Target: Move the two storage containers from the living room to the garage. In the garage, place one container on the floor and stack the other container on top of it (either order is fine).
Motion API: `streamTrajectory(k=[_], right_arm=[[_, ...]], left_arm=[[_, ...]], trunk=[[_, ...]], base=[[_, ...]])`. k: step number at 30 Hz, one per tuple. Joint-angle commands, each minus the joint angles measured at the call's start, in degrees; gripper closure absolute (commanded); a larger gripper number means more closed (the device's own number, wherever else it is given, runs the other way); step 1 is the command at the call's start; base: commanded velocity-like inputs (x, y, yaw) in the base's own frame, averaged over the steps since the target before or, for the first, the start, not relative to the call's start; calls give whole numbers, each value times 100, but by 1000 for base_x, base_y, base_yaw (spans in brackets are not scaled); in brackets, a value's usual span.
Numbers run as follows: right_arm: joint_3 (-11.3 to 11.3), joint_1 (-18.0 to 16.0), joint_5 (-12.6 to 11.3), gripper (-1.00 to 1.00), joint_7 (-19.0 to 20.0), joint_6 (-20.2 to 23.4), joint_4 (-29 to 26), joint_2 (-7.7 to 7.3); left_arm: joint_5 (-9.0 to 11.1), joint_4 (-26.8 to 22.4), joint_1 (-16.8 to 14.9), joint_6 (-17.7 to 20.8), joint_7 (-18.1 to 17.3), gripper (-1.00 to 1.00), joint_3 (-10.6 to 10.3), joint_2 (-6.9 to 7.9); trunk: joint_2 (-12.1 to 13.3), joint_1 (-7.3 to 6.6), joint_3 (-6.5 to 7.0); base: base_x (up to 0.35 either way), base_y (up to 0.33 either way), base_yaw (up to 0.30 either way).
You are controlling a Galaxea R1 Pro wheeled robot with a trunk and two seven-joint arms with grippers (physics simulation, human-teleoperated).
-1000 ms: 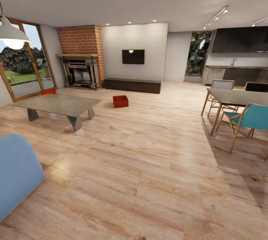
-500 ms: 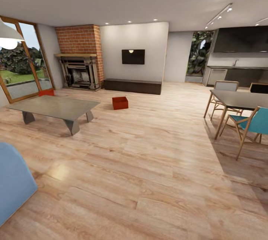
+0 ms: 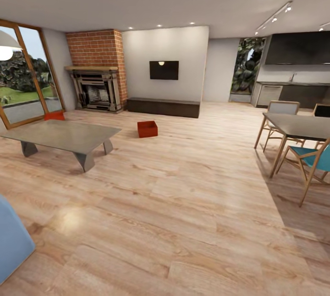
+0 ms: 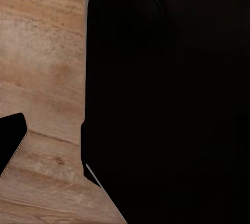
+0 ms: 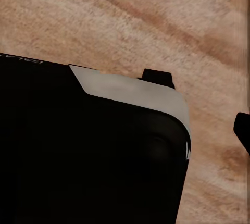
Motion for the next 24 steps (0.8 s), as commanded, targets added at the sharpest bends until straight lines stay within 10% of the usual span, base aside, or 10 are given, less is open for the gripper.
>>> streamTrajectory(k=[1, 24], right_arm=[[44, -6, -60, -100, 17, -33, 18, 3], [42, -6, -60, -100, 18, -33, 18, 4]], left_arm=[[48, -3, -1, -2, -4, -100, -1, 0], [48, -3, -1, -2, -5, -100, -1, 0]], trunk=[[-2, 3, -5], [-2, 3, -5]], base=[[322, 0, 0], [322, 0, 0]])
